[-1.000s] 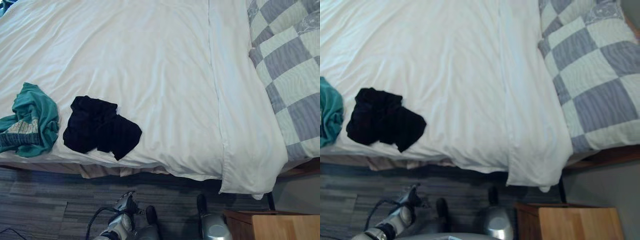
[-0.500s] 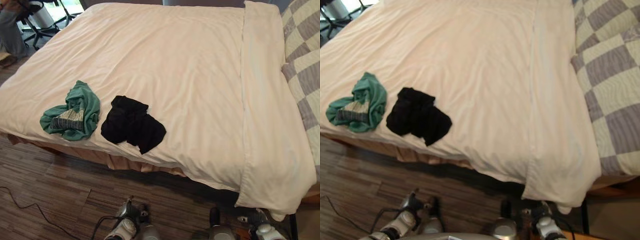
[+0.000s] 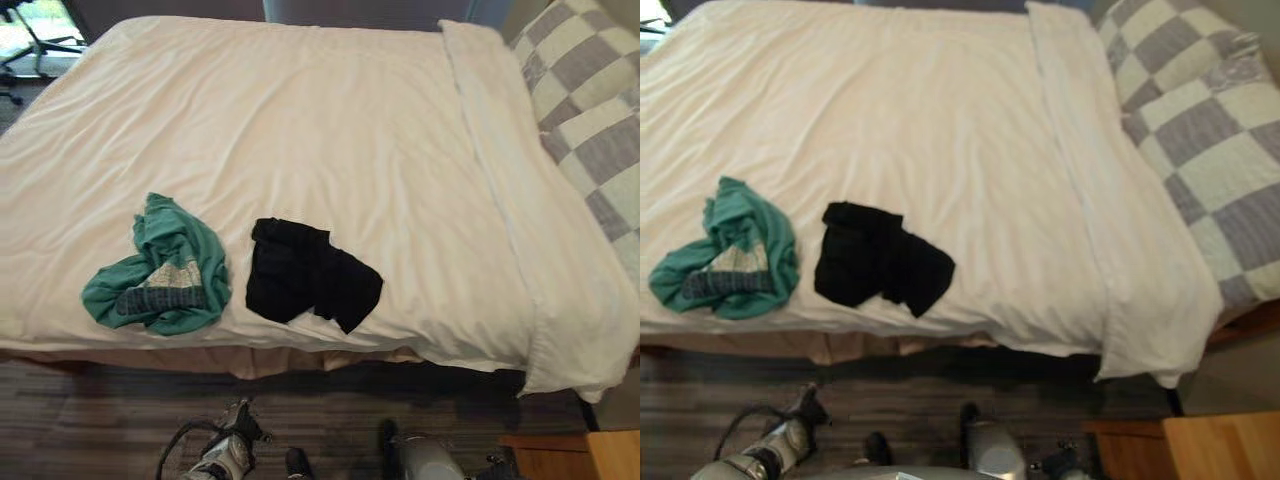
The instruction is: Tidy up the quilt and then pick up the clothes from the bed and put them into the laundry hamper.
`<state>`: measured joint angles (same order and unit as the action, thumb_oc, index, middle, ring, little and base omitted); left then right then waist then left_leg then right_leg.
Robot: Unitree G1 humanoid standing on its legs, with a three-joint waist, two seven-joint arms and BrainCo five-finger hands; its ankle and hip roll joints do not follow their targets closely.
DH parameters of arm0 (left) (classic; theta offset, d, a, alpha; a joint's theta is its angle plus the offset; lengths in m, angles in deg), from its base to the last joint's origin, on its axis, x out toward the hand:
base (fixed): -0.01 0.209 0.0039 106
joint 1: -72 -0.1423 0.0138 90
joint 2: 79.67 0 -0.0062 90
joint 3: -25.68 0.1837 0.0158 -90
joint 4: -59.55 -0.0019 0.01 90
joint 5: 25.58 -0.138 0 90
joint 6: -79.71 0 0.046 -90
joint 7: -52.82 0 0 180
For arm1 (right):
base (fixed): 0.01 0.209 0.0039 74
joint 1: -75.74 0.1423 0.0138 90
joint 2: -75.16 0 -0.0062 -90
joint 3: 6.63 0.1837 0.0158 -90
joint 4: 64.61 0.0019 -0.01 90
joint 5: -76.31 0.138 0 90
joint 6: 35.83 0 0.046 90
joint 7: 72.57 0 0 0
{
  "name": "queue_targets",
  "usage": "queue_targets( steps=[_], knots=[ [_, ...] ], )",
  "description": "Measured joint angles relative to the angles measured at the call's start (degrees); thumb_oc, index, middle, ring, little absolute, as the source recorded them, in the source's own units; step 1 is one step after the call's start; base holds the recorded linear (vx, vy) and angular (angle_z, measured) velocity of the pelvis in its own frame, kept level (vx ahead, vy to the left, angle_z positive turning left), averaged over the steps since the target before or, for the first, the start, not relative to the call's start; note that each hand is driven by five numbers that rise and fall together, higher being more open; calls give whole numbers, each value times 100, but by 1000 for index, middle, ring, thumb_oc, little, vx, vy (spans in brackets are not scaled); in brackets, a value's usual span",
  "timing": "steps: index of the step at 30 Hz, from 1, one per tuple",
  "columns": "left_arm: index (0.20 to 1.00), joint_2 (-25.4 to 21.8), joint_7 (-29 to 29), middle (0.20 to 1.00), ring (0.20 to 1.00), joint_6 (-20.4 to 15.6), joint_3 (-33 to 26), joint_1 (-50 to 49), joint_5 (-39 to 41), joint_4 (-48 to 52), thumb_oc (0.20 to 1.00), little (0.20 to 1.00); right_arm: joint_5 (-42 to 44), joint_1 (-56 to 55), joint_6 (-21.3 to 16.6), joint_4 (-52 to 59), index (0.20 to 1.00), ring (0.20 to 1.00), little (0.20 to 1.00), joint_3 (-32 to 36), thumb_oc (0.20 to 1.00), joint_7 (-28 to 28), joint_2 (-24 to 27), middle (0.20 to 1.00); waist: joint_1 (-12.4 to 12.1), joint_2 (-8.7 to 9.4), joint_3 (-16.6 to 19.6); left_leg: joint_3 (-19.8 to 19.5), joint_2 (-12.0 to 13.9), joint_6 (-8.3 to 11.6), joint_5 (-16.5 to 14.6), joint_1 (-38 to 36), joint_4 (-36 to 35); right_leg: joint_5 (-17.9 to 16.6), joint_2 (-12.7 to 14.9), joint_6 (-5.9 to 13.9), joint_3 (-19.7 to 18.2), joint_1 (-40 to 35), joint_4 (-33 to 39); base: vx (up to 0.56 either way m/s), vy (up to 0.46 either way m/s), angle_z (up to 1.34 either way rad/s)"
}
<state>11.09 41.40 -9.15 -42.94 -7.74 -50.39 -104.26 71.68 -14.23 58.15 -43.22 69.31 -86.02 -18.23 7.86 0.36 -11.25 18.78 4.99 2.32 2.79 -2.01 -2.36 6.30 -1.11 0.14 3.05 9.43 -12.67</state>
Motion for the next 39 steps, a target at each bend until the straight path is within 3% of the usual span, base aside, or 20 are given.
queue_targets(
  steps=[1, 2, 4, 6, 7, 10, 13, 15, 16, 17, 18, 19, 21, 23, 24, 28, 31, 34, 36, 39],
  knots=[
    [1000, 8, -16, 1000, 1000, -5, 26, 44, 0, 105, 1000, 1000, -1, 62, -1, 1, 1000, 1000, 1000, 11, 1000, 7, 17, 1000, -44, 3, -126, -235, -164, 79, 3, 187, 438, -217, 172, -235, -2, -115, 53, -117, 165, 93],
    [1000, -6, -46, 1000, 1000, -70, 70, 111, 12, 240, 1000, 1000, -2, 291, -5, -23, 1000, 1000, 1000, -3, 1000, 7, 25, 1000, -337, 125, -268, -275, -264, 496, 200, 814, 1572, -228, 493, -280, -136, -36, 36, -23, 204, 50],
    [1000, 65, -97, 1000, 1000, -37, 63, -19, 295, 300, 1000, 1000, -9, 744, -132, -4, 1000, 1000, 1000, 22, 1000, -35, 158, 1000, -328, 67, -443, -471, 85, 977, -54, 1791, 2953, -485, 699, -171, 73, -203, 275, 122, 378, 30],
    [1000, 68, -200, 1000, 1000, -22, 103, -28, 453, 373, 1000, 1000, -29, 799, -139, -2, 1000, 1000, 1000, 52, 1000, -44, 200, 1000, -336, -39, -451, -371, 568, 896, -74, 1755, 2726, -520, 633, -163, 173, -440, 466, 242, 654, 29],
    [1000, 23, -228, 1000, 1000, -22, 295, -40, 460, 471, 1000, 1000, -42, 800, -136, 1, 1000, 1000, 1000, 114, 1000, -58, 187, 1000, -315, -71, -447, -325, 1209, 797, -104, 1421, 2064, -411, 514, -85, 250, -646, 608, 264, 758, 11],
    [1000, 240, -245, 1000, 1000, -144, 661, 23, 453, 745, 1000, 1000, -107, 741, -113, 169, 1000, 1000, 1000, 325, 1000, -78, 414, 1000, -177, -159, -405, -1163, 1644, 822, -37, 937, 915, -371, 462, 61, -34, -516, 378, 210, 841, -21],
    [1000, 556, -253, 1000, 1000, -220, 898, 222, 382, 804, 1000, 1000, -174, 758, -49, 134, 1000, 1000, 1000, 312, 1000, -133, 515, 1000, -162, -200, -354, -1933, 1439, 872, -87, 523, 335, -492, 637, 345, -394, -332, 405, 144, 746, -58],
    [1000, 702, -238, 1000, 1000, -234, 1320, 400, 325, 839, 1000, 1000, -181, 646, -2, 218, 1000, 1000, 1000, 354, 1000, -116, 527, 1000, -71, -200, -343, -1551, 970, 804, -73, 311, 115, -602, 876, 573, -421, -199, 362, -90, 699, -55],
    [1000, 755, -237, 1000, 1000, -309, 1331, 342, 294, 834, 1000, 1000, -173, 766, -2, 235, 1000, 1000, 1000, 323, 1000, -113, 529, 1000, -177, -306, -323, -1350, 892, 443, 196, 143, 121, -513, 968, 491, -240, -65, 205, -142, 584, -117],
    [1000, 721, -222, 1000, 1000, -338, 1245, 369, 171, 881, 1000, 1000, -156, 796, -42, 299, 1000, 1000, 1000, 187, 1000, -98, 395, 1000, -287, -184, -330, -674, 789, 670, -40, -59, -31, -518, 1550, 378, 1060, 175, -215, -55, 401, -109],
    [1000, 693, -224, 1000, 1000, -280, 1217, 362, 151, 874, 1000, 1000, -137, 718, -43, 379, 1000, 1000, 1000, 29, 1000, -56, 115, 1000, -322, -128, -263, -656, 553, 499, -79, -45, 10, -442, 1852, 273, 1244, 112, -160, -52, 544, -86],
    [1000, 653, -226, 1000, 1000, -283, 1131, 306, 150, 942, 1000, 1000, -211, 713, -21, 457, 1000, 1000, 1000, -41, 1000, -24, -23, 1000, -393, -88, -237, -599, 388, 405, -125, -85, 35, -502, 1957, 450, 1264, 38, -119, -21, 498, -40],
    [1000, 416, -206, 1000, 1000, -258, 956, 196, 145, 847, 1000, 1000, -215, 791, -117, 528, 1000, 1000, 1000, -394, 1000, 108, -27, 1000, -473, -121, -158, -616, 428, 286, -140, -140, -60, -28, 1469, 970, 620, 29, -533, -1, 401, -26],
    [1000, 125, -166, 1000, 1000, -185, 743, 66, 110, 613, 1000, 1000, -214, 797, -189, 688, 1000, 1000, 1000, -645, 1000, 169, -144, 1000, -490, 5, -69, -789, 260, 119, -72, -192, -246, 350, 662, 808, 265, -240, -582, 20, 228, 38],
    [1000, 57, -140, 1000, 1000, -102, 743, 12, 105, 542, 1000, 1000, -215, 777, -229, 687, 1000, 1000, 1000, -678, 1000, 207, -174, 1000, -464, 61, -32, -855, 184, 138, -15, -149, -245, 322, 499, 269, 251, -395, -333, 55, 142, 58],
    [1000, 63, -88, 1000, 1000, -63, 356, -548, 106, 472, 1000, 1000, -212, 773, -239, 432, 1000, 1000, 1000, -592, 1000, 247, -153, 1000, -552, -238, 71, -836, 152, 110, 10, -105, -243, -52, 415, 324, 277, -582, 230, 74, 33, -1],
    [1000, 22, -82, 1000, 1000, 31, 167, -691, 124, 283, 1000, 1000, -196, 749, -169, 104, 1000, 1000, 1000, -160, 1000, 201, -125, 1000, -561, -197, 82, -863, 161, 116, 18, -81, -238, -43, 440, 324, 335, -587, 240, 84, -16, 5],
    [1000, 1, -126, 1000, 1000, -22, -109, -654, 242, 125, 1000, 1000, -126, 707, -106, -399, 1000, 1000, 1000, 177, 1000, 116, -71, 1000, -669, -26, 65, -867, 75, 350, -22, 364, 696, 97, 590, 216, 312, -517, 134, -6, 21, 4],
    [1000, -50, -239, 1000, 1000, -55, -353, -534, 516, 61, 1000, 1000, 75, 675, -102, -453, 1000, 1000, 1000, 378, 1000, 90, 72, 1000, -690, 208, -69, -895, -33, 781, 309, 919, 1812, 103, 903, 195, 246, -570, 96, 46, 120, -5],
    [1000, -211, -387, 1000, 1000, -66, -911, -746, 892, 190, 1000, 1000, 278, 434, -101, -308, 1000, 1000, 1000, 593, 1000, -30, 586, 1000, -524, 31, 24, -519, 525, 696, 81, 516, 954, -404, 752, 241, 382, -1174, 1047, 183, 226, -8]
  ],
)
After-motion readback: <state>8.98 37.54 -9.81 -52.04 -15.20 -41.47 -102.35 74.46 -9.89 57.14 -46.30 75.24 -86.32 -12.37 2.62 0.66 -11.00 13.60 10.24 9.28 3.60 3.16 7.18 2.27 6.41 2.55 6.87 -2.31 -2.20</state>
